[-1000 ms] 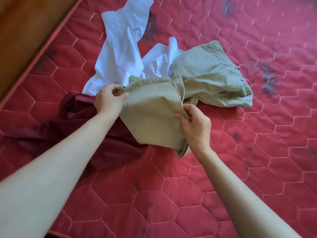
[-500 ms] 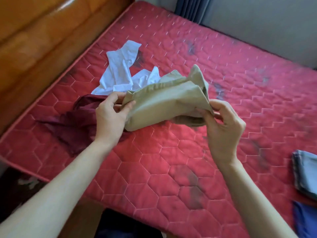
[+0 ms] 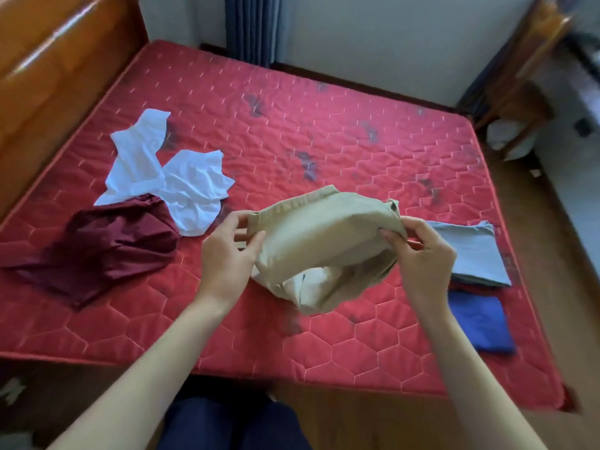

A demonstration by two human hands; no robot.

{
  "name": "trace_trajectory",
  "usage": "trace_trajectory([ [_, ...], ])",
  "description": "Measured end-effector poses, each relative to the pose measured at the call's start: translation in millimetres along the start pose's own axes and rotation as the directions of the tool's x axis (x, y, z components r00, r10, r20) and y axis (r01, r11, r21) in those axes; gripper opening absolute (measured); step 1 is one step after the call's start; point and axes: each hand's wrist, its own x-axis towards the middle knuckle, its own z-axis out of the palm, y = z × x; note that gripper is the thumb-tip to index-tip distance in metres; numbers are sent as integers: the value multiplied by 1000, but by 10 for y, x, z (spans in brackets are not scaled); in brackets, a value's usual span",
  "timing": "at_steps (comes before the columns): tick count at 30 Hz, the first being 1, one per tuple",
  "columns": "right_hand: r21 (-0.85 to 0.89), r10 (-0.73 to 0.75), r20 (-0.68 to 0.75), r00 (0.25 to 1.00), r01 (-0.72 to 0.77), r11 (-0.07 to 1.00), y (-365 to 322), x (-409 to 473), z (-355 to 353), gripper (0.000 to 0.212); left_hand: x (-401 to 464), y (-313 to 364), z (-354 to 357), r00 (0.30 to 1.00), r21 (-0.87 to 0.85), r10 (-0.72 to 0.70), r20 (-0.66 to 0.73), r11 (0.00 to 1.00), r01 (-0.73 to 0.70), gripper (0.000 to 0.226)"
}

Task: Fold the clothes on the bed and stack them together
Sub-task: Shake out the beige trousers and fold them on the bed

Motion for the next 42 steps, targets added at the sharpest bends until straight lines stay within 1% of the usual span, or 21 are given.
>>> trace_trajectory([
  [1,-14,0,21,1000,0,1000,-14,35,-72,20,23,116,77,992,112,108,72,987,-115,43],
  [2,-24,-10,52,999,12,1000,-34,72,-119,19,71,230,151,953,184,241,186,944,-274,59],
  [3,-31,-26,92,995,29,999,-64,103,-147,18,132,353,222,875,226,367,315,867,-445,72],
  [5,-32,-61,188,980,68,997,-138,150,-163,18,289,611,367,663,259,527,532,644,-720,88],
  [7,-16,-107,262,959,116,993,-200,179,-155,20,456,846,509,492,219,541,682,490,-844,89],
  [9,6,-117,256,960,119,993,-254,216,-141,21,644,1042,603,382,148,487,785,451,-880,70],
  [11,46,-54,217,975,45,998,-331,262,-119,23,816,1214,622,332,124,413,848,454,-882,40],
  [13,94,4,159,987,-19,995,-418,301,-69,24,952,1340,603,349,167,367,862,444,-880,35],
  [15,121,20,74,997,-29,992,-486,300,33,17,1064,1433,579,344,199,396,852,363,-910,32],
  [18,32,60,-26,998,-59,998,-496,276,303,19,1219,1579,491,305,188,503,808,271,-944,21],
  [20,-48,186,-73,980,-189,981,-430,276,483,26,1358,1697,387,336,223,557,760,262,-939,15],
  [22,-84,346,-89,934,-353,932,-318,285,611,37,1524,1814,240,390,273,597,701,281,-920,14],
  [23,-105,411,-84,908,-418,902,-251,294,660,35,1608,1867,148,416,298,613,672,291,-909,16],
  [26,-172,463,-76,883,-469,866,-124,446,682,29,1866,1925,-168,493,386,627,603,311,-868,21],
  [28,-247,385,-91,918,-395,885,-167,740,611,19,2035,1848,-392,565,447,620,544,356,-821,22],
  [31,-348,135,-140,981,-176,921,-430,1304,474,16,2241,1613,-736,672,520,621,404,448,-727,30],
  [34,-427,-125,-156,980,47,903,-769,1651,499,18,2338,1228,-989,735,563,622,269,518,-644,33],
  [36,-479,-209,-120,971,127,868,-865,1635,691,19,2333,841,-1084,791,589,577,201,574,-569,27],
  [38,-544,-226,-24,974,177,820,-772,1391,1003,21,2259,365,-1142,865,634,478,155,623,-458,16],
  [40,-558,-171,136,976,218,801,-557,950,1362,32,2101,-179,-1193,927,701,338,162,622,-349,13],
  [42,-513,-11,353,936,203,834,-301,453,1714,51,1898,-722,-1234,953,757,141,269,581,-299,34],
])
